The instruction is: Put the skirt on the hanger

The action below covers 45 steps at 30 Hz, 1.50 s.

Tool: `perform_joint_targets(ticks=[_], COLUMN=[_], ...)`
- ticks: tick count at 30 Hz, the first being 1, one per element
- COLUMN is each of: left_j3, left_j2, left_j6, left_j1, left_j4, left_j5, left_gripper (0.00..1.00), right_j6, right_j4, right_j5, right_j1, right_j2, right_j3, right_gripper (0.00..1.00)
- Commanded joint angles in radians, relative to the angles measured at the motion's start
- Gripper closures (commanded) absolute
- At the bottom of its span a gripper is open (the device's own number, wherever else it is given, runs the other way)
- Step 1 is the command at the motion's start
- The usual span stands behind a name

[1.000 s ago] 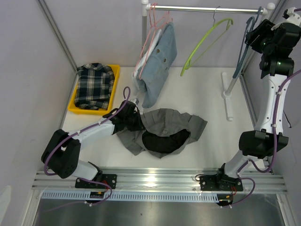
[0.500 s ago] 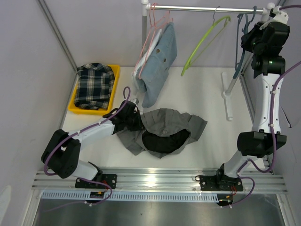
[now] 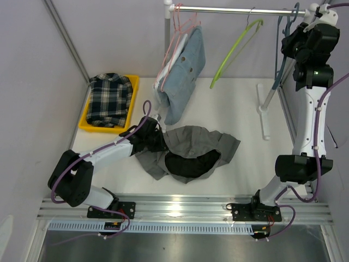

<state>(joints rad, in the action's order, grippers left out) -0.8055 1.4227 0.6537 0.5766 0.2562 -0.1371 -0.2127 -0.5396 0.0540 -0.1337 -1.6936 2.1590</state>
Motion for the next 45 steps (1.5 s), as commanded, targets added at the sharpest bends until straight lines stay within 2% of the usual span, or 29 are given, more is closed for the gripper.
perform_joint_targets(ticks=[1, 4, 10, 18, 21, 29, 34, 40, 45], left_j3=[-0.024, -0.023, -0.029, -0.032, -0.035, -0.043, -0.040, -0.032, -0.027], left_j2=[-0.042, -0.048, -0.047, -0.044, -0.042, -0.039, -0.033, -0.059, -0.070], left_j6=[-0.014, -0.016, -0.020, -0.026, -0.029, -0.026, -0.020, -0.011, -0.005], left_j1=[0.008, 0.006, 0.008, 0.006, 0.008, 0.008, 0.008, 0.006, 0.008], left_j4=[-0.026, -0.026, -0.021, -0.015, -0.006, 0.006, 0.015, 0.035, 0.043], left_j5=[-0.018, -0.018, -0.022, -0.021, -0.015, 0.005, 0.016, 0.037, 0.047], left_gripper=[0.91, 0.91, 0.91, 0.92, 0.92, 0.93, 0.96, 0.99, 1.00], right_j6=[-0.005, -0.010, -0.045, -0.086, -0.102, -0.142, -0.117, -0.091, -0.074], right_j4=[0.082, 0.090, 0.165, -0.042, -0.124, -0.278, -0.367, -0.365, -0.381], right_j5=[0.017, 0.017, 0.041, 0.173, 0.251, 0.346, 0.481, 0.618, 0.592], right_j1=[0.000, 0.000, 0.000, 0.045, 0.095, 0.388, 0.451, 0.522, 0.627], right_j2=[0.084, 0.136, 0.336, 0.555, 0.667, 0.946, 0.996, 1.020, 0.997], right_j3=[0.036, -0.017, -0.260, -0.448, -0.586, -0.869, -0.944, -1.068, -1.105], right_gripper=[1.00, 1.00, 1.00, 1.00, 1.00, 1.00, 1.00, 1.00, 1.00])
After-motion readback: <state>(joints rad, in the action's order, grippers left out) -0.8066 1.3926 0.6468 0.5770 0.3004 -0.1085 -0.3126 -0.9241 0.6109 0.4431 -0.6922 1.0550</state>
